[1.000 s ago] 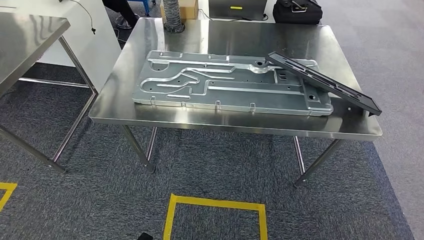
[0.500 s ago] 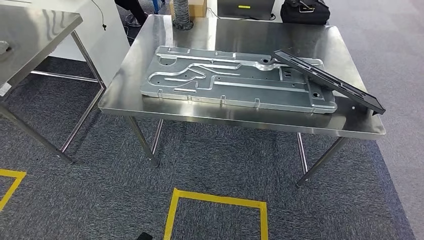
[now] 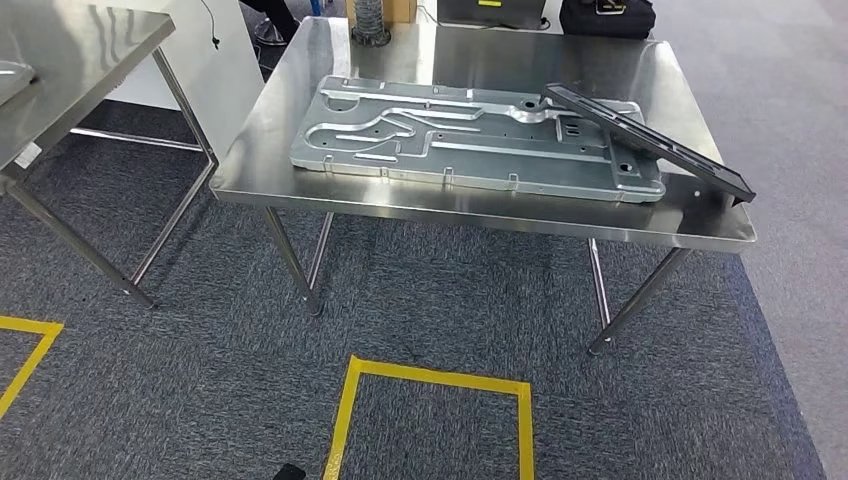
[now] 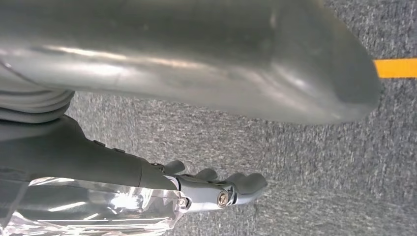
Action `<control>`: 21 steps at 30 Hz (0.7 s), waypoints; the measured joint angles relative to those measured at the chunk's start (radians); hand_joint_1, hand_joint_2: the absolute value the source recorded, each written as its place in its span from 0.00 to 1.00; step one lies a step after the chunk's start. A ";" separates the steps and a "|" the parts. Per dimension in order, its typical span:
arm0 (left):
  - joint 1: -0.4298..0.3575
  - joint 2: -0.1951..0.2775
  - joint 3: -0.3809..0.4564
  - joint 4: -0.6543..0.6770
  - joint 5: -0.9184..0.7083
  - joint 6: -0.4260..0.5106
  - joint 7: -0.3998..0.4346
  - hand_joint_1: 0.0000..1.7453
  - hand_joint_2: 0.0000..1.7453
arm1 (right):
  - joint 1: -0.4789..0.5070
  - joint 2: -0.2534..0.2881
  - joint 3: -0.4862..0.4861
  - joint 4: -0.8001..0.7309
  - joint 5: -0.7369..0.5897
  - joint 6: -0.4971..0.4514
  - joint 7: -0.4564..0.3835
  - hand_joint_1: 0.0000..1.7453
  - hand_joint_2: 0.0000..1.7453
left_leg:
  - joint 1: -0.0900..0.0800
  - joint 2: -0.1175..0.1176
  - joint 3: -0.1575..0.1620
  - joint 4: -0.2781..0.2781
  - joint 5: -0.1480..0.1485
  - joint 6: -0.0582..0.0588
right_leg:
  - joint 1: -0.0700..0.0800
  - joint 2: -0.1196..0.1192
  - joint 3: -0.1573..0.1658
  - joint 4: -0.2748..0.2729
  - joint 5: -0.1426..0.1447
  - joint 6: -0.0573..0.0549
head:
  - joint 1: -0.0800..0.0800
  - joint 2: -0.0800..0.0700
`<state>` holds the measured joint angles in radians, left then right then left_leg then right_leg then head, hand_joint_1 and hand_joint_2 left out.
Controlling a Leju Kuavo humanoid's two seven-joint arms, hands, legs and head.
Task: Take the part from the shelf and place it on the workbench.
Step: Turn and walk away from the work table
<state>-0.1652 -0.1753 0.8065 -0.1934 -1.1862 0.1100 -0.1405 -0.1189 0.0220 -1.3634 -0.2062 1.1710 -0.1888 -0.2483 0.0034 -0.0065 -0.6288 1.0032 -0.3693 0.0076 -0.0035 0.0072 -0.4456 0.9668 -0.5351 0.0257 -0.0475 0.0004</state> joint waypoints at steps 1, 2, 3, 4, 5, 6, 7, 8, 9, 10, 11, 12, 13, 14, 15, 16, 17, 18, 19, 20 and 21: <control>0.001 0.000 0.000 0.000 0.000 0.000 0.000 0.00 0.00 | 0.000 0.000 0.000 0.000 0.000 0.000 0.000 0.00 0.00 | 0.001 -0.001 -0.002 -0.001 0.006 -0.006 | -0.002 -0.002 -0.007 -0.002 0.009 -0.008 | 0.000 0.000; 0.002 0.000 0.000 0.000 -0.001 0.000 0.000 0.00 0.00 | -0.001 0.000 0.000 0.000 0.000 -0.001 0.000 0.00 0.00 | 0.002 -0.001 -0.007 0.004 -0.002 -0.011 | -0.003 -0.005 -0.015 -0.005 0.019 -0.017 | 0.000 0.000; 0.003 0.000 0.000 0.000 -0.002 0.000 0.000 0.00 0.00 | -0.001 0.000 0.000 0.000 -0.001 -0.001 0.000 0.00 0.00 | 0.003 0.000 -0.016 0.024 -0.031 -0.015 | -0.005 -0.008 -0.025 -0.008 0.032 -0.026 | 0.000 0.000; 0.003 0.001 0.000 0.000 -0.003 0.000 0.000 0.00 0.00 | -0.001 0.000 0.000 0.000 -0.001 -0.001 0.000 0.00 0.00 | 0.004 0.000 -0.028 0.063 -0.079 -0.018 | -0.007 -0.012 -0.038 -0.011 0.046 -0.033 | 0.000 0.000; 0.003 0.001 0.000 0.000 -0.004 -0.001 0.000 0.00 0.00 | -0.001 0.000 0.000 0.000 -0.001 -0.001 0.000 0.00 0.00 | 0.005 0.000 -0.042 0.120 -0.137 -0.021 | -0.005 -0.015 -0.054 -0.011 0.059 -0.037 | 0.000 0.000; 0.002 0.001 0.000 0.000 -0.005 -0.001 0.000 0.00 0.00 | -0.001 0.000 0.000 0.000 -0.001 -0.002 0.000 0.00 0.00 | 0.006 0.001 -0.054 0.186 -0.187 -0.024 | -0.003 -0.017 -0.071 -0.009 0.071 -0.039 | 0.000 0.000; 0.002 0.001 0.000 0.000 -0.006 -0.001 0.000 0.00 0.00 | 0.000 0.000 0.000 0.000 -0.001 -0.002 0.000 0.00 0.00 | 0.006 0.001 -0.059 0.245 -0.213 -0.026 | -0.001 -0.019 -0.089 -0.007 0.083 -0.039 | 0.000 0.000; 0.002 0.001 0.000 0.000 -0.007 -0.001 0.000 0.00 0.00 | 0.000 0.000 0.000 0.000 -0.001 -0.002 0.000 0.00 0.00 | 0.007 0.001 -0.054 0.284 -0.212 -0.028 | 0.000 -0.022 -0.108 -0.002 0.094 -0.039 | 0.000 0.000; 0.002 0.001 0.000 0.000 -0.007 -0.001 0.000 0.00 0.00 | 0.000 0.000 0.000 0.000 -0.002 -0.002 0.000 0.00 0.00 | 0.007 0.001 -0.034 0.291 -0.189 -0.027 | 0.001 -0.023 -0.128 0.003 0.105 -0.037 | 0.000 0.000; 0.002 0.001 0.000 0.000 -0.008 -0.002 0.000 0.00 0.00 | 0.000 0.000 0.000 0.000 -0.002 -0.002 0.000 0.00 0.00 | 0.006 0.001 0.004 0.263 -0.158 -0.026 | 0.001 -0.025 -0.147 0.010 0.116 -0.035 | 0.000 0.000; 0.001 0.001 0.000 0.000 -0.008 -0.002 0.000 0.00 0.00 | -0.001 0.001 0.000 0.000 -0.002 -0.003 0.000 0.00 0.00 | 0.006 0.001 0.057 0.203 -0.140 -0.022 | 0.001 -0.025 -0.164 0.018 0.125 -0.032 | 0.000 0.000; -0.001 0.001 0.000 0.000 -0.009 -0.003 0.000 0.00 0.00 | -0.001 0.001 0.000 0.000 -0.002 -0.003 0.000 0.00 0.00 | 0.004 0.002 0.118 0.122 -0.142 -0.018 | 0.003 -0.026 -0.179 0.026 0.133 -0.029 | 0.000 0.000; -0.004 0.002 0.000 -0.001 -0.009 -0.003 0.000 0.00 0.00 | -0.001 0.001 0.000 0.000 -0.002 -0.003 0.000 0.00 0.00 | 0.002 0.003 0.167 0.049 -0.158 -0.012 | 0.004 -0.026 -0.188 0.032 0.141 -0.024 | 0.000 0.000; -0.007 0.002 0.000 -0.001 -0.009 -0.003 0.000 0.00 0.00 | -0.001 0.001 0.000 0.000 -0.002 -0.004 0.000 0.00 0.00 | -0.001 0.004 0.198 -0.004 -0.177 -0.005 | 0.004 -0.027 -0.194 0.036 0.150 -0.019 | 0.000 0.000; -0.008 0.002 0.000 -0.001 -0.009 -0.003 -0.001 0.00 0.00 | -0.001 0.002 0.000 0.000 -0.003 -0.004 0.000 0.00 0.00 | -0.004 0.004 0.209 -0.033 -0.187 0.002 | 0.004 -0.028 -0.197 0.035 0.159 -0.013 | 0.000 0.000; -0.008 0.002 0.000 -0.001 -0.009 -0.003 -0.001 0.00 0.00 | 0.000 0.002 0.000 0.000 -0.003 -0.005 0.000 0.00 0.00 | -0.004 0.005 0.204 -0.039 -0.183 0.011 | 0.003 -0.028 -0.199 0.033 0.169 -0.006 | 0.000 0.000; -0.007 0.002 0.000 -0.001 -0.009 -0.003 -0.001 0.00 0.00 | 0.001 0.002 0.000 0.000 -0.004 -0.005 0.000 0.00 0.00 | -0.003 0.006 0.195 -0.039 -0.172 0.019 | 0.001 -0.025 -0.204 0.035 0.165 0.000 | 0.000 0.000; -0.007 0.002 0.000 -0.001 -0.010 -0.003 -0.002 0.00 0.00 | 0.002 0.002 0.000 0.000 -0.004 -0.006 0.000 0.00 0.00 | -0.002 0.008 0.184 -0.041 -0.159 0.027 | -0.001 -0.022 -0.212 0.049 0.142 0.006 | 0.000 0.000; -0.006 0.002 0.000 -0.001 -0.010 -0.003 -0.002 0.00 0.00 | 0.004 0.002 0.000 0.000 -0.006 -0.006 0.000 0.00 0.00 | 0.000 0.010 0.171 -0.043 -0.144 0.033 | -0.003 -0.018 -0.224 0.081 0.099 0.011 | 0.000 0.000; -0.007 0.001 0.000 -0.001 -0.011 -0.003 -0.002 0.00 0.00 | 0.005 0.002 0.000 0.001 -0.007 -0.008 0.000 0.00 0.00 | 0.000 0.012 0.155 -0.043 -0.131 0.038 | -0.006 -0.015 -0.239 0.135 0.041 0.016 | 0.000 0.000; -0.007 0.001 0.000 -0.001 -0.012 -0.003 -0.002 0.00 0.00 | 0.006 0.002 0.000 0.001 -0.008 -0.009 -0.001 0.00 0.00 | 0.000 0.012 0.138 -0.042 -0.118 0.040 | -0.007 -0.014 -0.253 0.201 -0.012 0.020 | 0.000 0.000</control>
<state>-0.1717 -0.1745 0.8064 -0.1942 -1.1977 0.1068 -0.1425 -0.1133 0.0240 -1.3634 -0.2056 1.1634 -0.1975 -0.2491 0.0033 0.0051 -0.4906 0.9615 -0.4870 0.0472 -0.0109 -0.0071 -0.6985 1.1675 -0.5466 0.0454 -0.0473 0.0004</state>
